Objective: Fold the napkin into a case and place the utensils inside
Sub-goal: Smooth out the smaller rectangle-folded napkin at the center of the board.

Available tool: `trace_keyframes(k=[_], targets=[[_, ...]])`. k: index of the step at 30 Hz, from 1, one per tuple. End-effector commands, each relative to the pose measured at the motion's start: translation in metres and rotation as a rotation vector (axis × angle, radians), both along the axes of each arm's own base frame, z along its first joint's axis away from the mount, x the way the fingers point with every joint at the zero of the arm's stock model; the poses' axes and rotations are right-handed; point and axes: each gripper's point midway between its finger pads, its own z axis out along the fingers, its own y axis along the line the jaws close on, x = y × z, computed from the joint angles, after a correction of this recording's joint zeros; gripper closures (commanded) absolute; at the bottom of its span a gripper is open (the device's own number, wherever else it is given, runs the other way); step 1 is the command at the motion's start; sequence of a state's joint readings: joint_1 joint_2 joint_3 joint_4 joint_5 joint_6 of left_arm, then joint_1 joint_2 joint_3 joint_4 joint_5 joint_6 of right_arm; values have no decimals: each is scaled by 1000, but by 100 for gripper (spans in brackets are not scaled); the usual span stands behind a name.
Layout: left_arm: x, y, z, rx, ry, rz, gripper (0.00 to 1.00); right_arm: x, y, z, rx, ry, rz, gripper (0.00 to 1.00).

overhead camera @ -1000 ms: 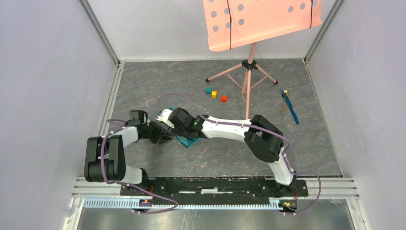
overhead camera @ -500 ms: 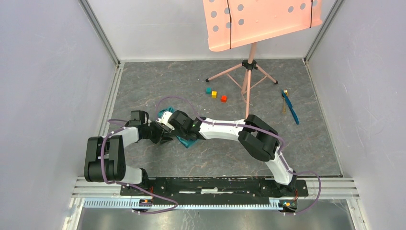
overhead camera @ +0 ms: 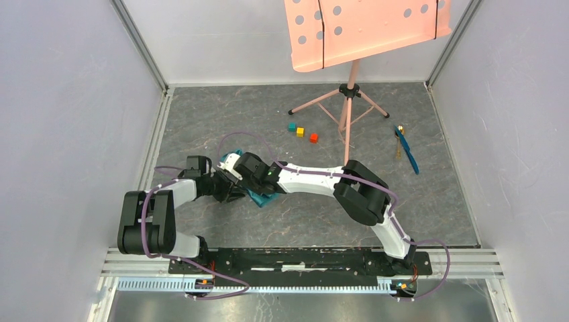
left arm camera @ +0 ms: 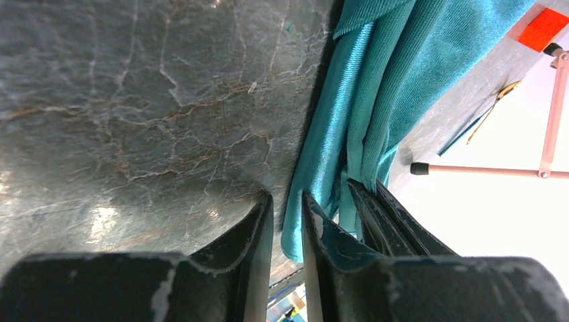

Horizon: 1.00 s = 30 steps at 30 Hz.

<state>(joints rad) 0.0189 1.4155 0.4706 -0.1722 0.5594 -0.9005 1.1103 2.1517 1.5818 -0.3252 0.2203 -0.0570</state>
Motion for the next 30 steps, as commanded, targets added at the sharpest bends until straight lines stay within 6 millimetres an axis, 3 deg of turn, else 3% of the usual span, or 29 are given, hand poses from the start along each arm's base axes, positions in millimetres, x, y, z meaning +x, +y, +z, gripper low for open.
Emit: trace_keyframes(k=[1, 9, 20, 25, 30], targets=[[-3, 3, -9, 22, 25, 35, 71, -3, 20, 44, 115, 30, 3, 100], [-8, -6, -11, 37, 22, 8, 76, -16, 28, 31, 162, 148, -8, 100], [-14, -6, -17, 52, 28, 12, 84, -17, 29, 37, 210, 200, -36, 100], [-13, -5, -17, 57, 20, 20, 85, -28, 32, 17, 241, 279, -47, 100], [-13, -5, -16, 65, 12, 19, 85, -28, 27, -7, 233, 306, -85, 100]])
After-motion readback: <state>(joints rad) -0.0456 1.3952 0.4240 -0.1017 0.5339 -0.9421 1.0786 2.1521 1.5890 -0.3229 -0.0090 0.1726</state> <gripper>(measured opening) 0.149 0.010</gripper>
